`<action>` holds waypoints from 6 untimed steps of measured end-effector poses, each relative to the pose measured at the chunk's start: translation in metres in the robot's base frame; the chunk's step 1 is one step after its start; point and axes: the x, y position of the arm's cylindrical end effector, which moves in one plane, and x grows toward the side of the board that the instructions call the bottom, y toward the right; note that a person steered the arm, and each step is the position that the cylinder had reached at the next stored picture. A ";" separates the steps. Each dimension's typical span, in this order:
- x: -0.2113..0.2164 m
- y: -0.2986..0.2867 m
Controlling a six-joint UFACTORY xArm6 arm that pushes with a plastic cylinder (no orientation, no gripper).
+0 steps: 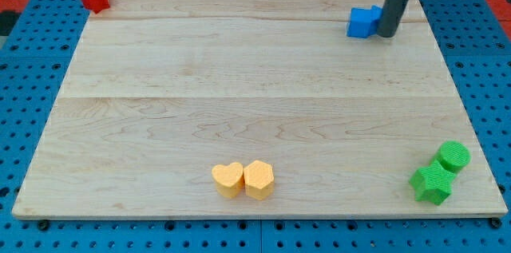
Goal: Push the blue cube bottom left to the blue triangle
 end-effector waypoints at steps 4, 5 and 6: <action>-0.014 0.000; 0.040 0.000; 0.045 -0.017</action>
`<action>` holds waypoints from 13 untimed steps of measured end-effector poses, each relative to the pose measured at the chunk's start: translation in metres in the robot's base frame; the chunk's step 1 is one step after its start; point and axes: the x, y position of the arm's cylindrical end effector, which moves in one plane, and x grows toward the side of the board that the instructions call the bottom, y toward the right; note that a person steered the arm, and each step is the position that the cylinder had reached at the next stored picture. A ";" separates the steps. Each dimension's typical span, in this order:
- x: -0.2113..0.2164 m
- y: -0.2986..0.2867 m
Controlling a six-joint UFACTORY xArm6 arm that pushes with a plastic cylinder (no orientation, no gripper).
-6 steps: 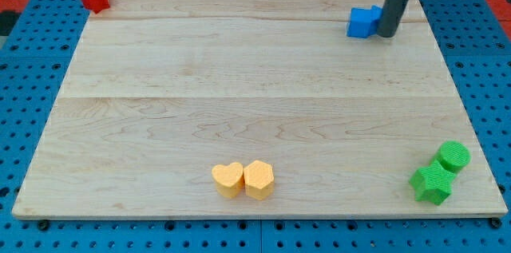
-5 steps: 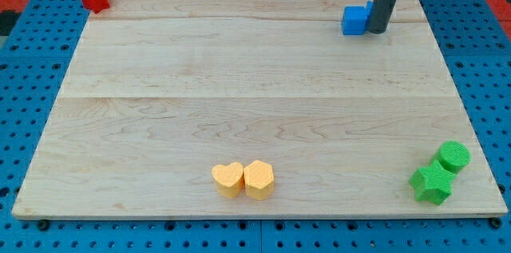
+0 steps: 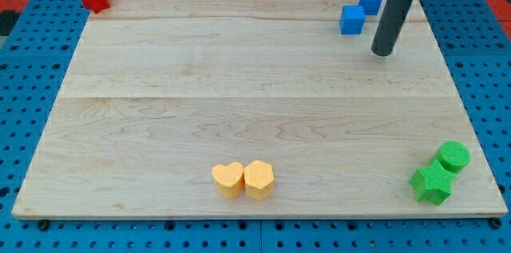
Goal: Push the blue cube bottom left to the blue triangle
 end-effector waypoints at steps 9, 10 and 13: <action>-0.085 -0.049; -0.072 -0.020; -0.071 0.002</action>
